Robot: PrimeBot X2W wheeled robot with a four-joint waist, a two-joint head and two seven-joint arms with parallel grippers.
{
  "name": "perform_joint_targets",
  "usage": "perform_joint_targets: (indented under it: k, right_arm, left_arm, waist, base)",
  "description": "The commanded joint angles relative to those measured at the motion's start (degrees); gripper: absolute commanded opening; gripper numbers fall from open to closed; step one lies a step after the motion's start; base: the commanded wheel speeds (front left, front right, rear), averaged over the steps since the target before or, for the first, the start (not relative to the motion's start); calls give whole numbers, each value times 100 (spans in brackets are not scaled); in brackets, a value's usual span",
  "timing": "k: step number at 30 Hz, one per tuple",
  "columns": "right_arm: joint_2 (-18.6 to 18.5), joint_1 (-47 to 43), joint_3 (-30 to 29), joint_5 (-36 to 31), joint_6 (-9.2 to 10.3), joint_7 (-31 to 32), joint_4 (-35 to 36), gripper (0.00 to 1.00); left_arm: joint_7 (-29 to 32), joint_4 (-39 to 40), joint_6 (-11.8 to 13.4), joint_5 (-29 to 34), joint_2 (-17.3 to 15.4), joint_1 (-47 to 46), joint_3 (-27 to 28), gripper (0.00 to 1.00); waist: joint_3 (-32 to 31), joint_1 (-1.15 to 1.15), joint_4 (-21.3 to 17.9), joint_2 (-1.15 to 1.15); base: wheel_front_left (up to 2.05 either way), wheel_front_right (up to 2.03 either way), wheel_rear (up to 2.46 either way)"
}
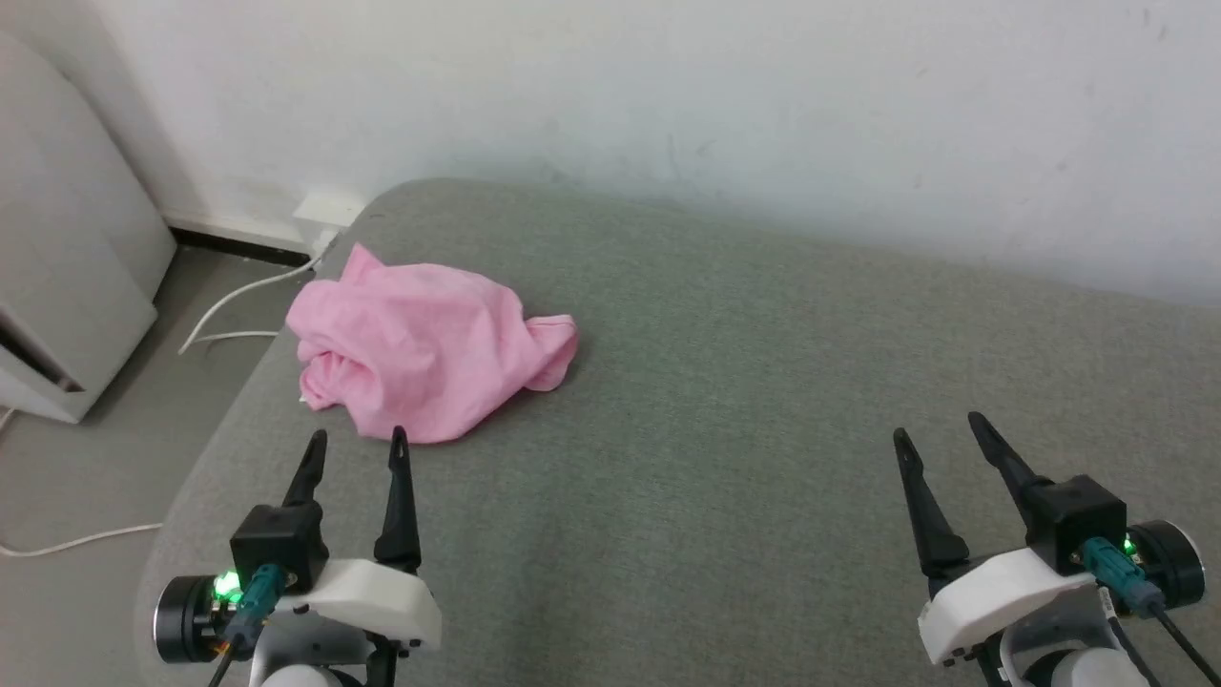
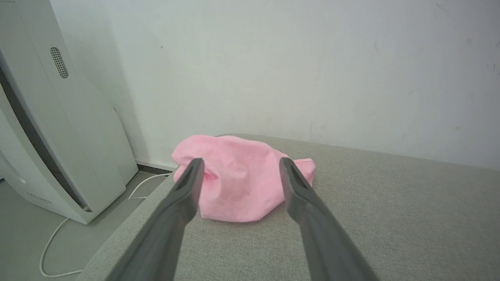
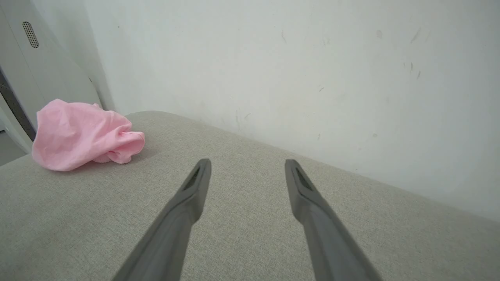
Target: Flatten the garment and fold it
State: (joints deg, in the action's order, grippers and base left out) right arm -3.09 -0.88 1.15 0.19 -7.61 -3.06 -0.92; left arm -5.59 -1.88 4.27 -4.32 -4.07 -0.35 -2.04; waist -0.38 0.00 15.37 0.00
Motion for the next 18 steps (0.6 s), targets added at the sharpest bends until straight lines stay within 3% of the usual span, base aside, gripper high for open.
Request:
perform_joint_targets:
  k: [1,18]
  right_arm:
    - [9,69,20,37,5,-38,-21,100]
    - [12,89,108,82,6,-132,-56,100]
  left_arm:
    - [-61,-28,69,-81,-45,36,-19,100]
    - [-233,-71,241,-295,-113,92,-67,100]
  waist:
    - [-9,0,122,0]
    - [-33,0,628,0]
  base:
    - [-3,-3,-3]
    - [-1,-1,-1]
